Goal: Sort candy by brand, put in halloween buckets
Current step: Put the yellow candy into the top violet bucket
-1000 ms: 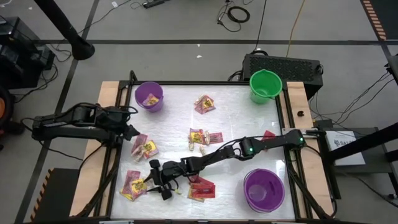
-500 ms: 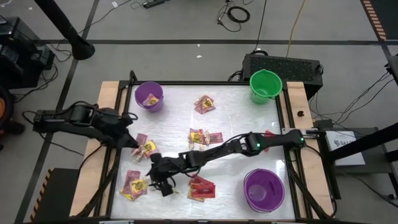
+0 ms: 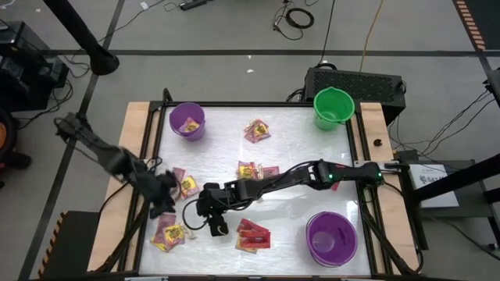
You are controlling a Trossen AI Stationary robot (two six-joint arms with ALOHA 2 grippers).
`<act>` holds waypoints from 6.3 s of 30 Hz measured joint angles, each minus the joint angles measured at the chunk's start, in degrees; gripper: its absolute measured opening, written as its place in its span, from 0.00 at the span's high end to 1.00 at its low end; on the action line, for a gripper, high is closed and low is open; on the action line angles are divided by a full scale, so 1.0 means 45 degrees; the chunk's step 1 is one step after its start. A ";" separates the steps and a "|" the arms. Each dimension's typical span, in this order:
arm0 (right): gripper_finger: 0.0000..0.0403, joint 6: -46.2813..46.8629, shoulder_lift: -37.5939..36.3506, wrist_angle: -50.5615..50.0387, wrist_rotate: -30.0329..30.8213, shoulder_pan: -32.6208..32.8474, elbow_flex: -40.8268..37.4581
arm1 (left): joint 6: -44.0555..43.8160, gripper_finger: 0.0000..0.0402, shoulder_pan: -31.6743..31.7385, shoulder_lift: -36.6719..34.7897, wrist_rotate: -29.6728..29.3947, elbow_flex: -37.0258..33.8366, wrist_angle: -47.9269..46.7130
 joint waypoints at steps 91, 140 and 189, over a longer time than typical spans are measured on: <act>1.00 -0.0190 -0.1703 -0.0063 0.1405 -0.1551 0.0030 | 0.1108 0.53 -0.1924 0.0793 -0.4200 -0.0511 0.0285; 0.97 -0.0746 -0.0716 0.4816 -0.1383 -0.7053 0.0025 | -0.1159 0.51 0.0888 0.0417 -1.2091 -0.0505 0.2445; 0.59 -0.2191 -0.2852 -0.9086 -0.1763 -0.9428 -0.1509 | 0.3445 0.51 0.4370 0.0417 -0.8943 -0.0509 0.2249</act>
